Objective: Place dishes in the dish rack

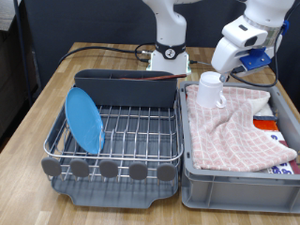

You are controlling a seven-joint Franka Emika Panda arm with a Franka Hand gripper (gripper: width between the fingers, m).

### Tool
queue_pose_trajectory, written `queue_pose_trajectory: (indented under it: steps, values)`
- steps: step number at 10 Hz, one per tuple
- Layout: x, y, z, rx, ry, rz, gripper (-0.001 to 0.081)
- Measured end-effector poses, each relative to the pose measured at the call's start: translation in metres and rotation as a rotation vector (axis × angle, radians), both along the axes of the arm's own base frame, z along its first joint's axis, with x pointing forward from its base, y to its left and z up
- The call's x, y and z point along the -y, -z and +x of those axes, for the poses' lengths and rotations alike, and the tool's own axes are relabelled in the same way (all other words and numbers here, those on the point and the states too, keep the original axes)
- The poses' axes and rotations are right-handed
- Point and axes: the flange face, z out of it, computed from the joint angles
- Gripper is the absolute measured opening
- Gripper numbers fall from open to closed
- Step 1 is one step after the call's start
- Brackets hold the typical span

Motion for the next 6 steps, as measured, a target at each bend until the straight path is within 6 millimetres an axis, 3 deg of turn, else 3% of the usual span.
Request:
queue_pose_trajectory:
  steps: [6]
  values:
    - [0.018,0.044,-0.008,-0.006,-0.010,0.017,0.0802]
